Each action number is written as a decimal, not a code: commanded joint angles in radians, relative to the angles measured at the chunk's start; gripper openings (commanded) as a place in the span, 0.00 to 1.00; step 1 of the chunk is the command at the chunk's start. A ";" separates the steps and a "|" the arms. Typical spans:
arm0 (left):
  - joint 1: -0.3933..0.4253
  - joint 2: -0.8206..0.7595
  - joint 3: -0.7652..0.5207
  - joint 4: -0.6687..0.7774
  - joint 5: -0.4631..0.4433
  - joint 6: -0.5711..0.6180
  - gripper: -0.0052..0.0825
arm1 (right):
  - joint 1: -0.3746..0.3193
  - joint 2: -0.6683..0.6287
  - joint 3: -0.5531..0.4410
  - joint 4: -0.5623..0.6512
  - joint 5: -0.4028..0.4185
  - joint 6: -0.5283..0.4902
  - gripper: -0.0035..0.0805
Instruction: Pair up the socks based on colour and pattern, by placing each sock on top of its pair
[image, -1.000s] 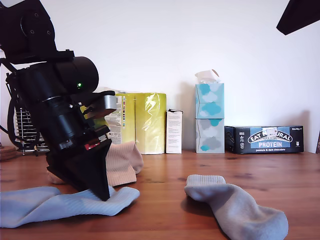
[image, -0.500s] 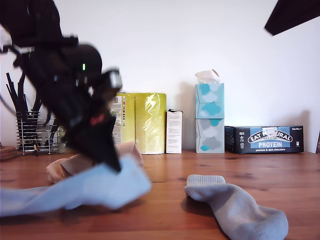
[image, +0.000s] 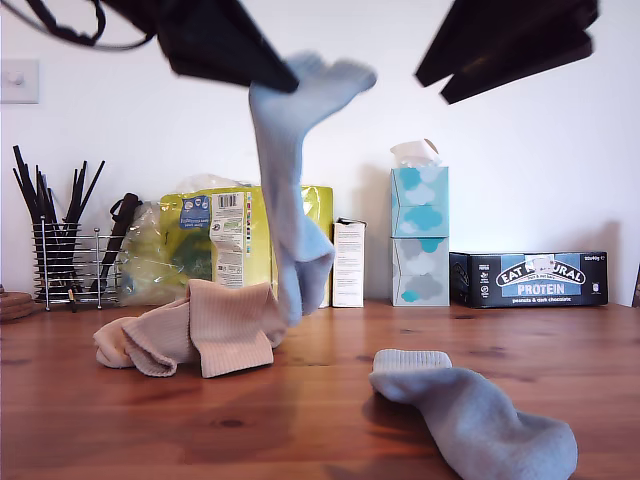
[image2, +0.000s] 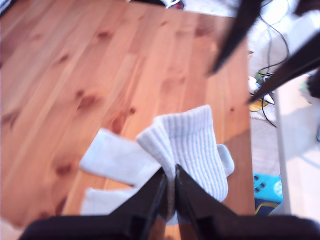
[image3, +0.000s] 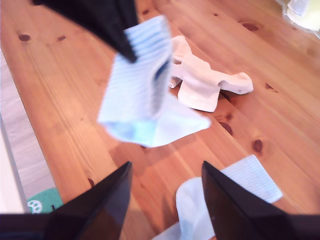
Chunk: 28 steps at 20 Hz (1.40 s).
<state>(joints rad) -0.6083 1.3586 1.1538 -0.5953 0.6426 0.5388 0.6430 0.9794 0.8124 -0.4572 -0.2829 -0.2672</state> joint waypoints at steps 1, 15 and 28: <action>-0.026 -0.005 -0.016 -0.008 -0.025 0.046 0.04 | 0.004 0.007 0.042 0.018 -0.027 0.021 0.60; -0.128 -0.005 -0.016 0.042 -0.102 0.076 0.04 | -0.045 0.137 0.097 -0.059 -0.184 0.137 0.57; -0.128 -0.005 -0.016 0.042 -0.150 0.047 0.09 | -0.057 0.135 0.243 -0.183 -0.200 0.132 0.03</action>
<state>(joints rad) -0.7353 1.3502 1.1534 -0.5514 0.4950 0.5953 0.5888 1.1194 1.0424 -0.6323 -0.4858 -0.1322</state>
